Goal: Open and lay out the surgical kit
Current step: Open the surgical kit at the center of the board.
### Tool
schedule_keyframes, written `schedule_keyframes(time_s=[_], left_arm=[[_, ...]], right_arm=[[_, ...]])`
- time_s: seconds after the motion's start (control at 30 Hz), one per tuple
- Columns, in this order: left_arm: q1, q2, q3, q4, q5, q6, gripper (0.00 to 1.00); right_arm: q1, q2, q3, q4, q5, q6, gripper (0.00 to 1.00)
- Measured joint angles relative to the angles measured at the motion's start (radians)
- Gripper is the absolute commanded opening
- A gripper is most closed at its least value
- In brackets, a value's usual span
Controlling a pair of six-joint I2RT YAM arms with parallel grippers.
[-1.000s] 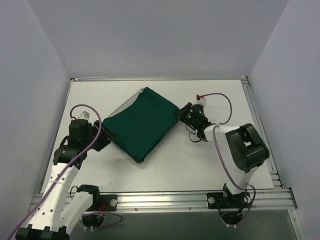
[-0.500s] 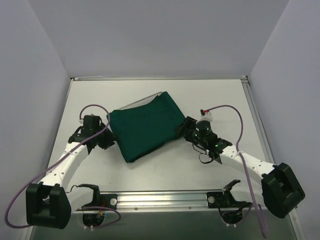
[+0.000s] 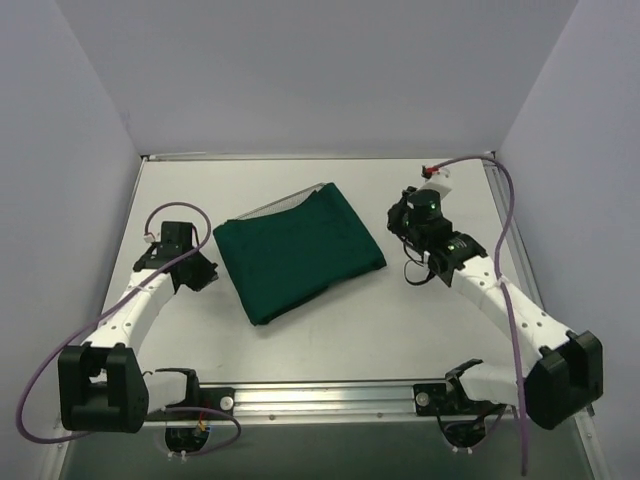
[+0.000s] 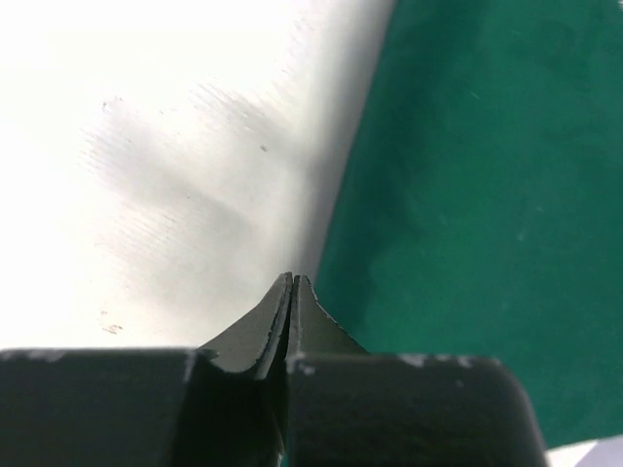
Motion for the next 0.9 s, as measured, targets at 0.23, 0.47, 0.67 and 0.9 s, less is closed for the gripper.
schedule_keyframes(time_s=[0.23,0.47,0.67,0.9], left_arm=[[0.032,0.188,0.112,-0.005,0.021,0.057,0.02],[0.026,0.451,0.252,0.000,0.169,0.127,0.02],[-0.007,0.645,0.456,-0.133,0.226,0.177,0.02],[-0.014,0.818,0.748,-0.280,0.235,0.240,0.02]], right_arm=[[-0.088,0.419,0.288,-0.043,0.011,-0.144,0.00],[-0.141,0.734,0.510,-0.156,-0.086,-0.224,0.00],[-0.147,0.879,0.550,-0.251,-0.179,-0.230,0.00],[-0.175,0.890,0.563,-0.343,-0.259,-0.232,0.00]])
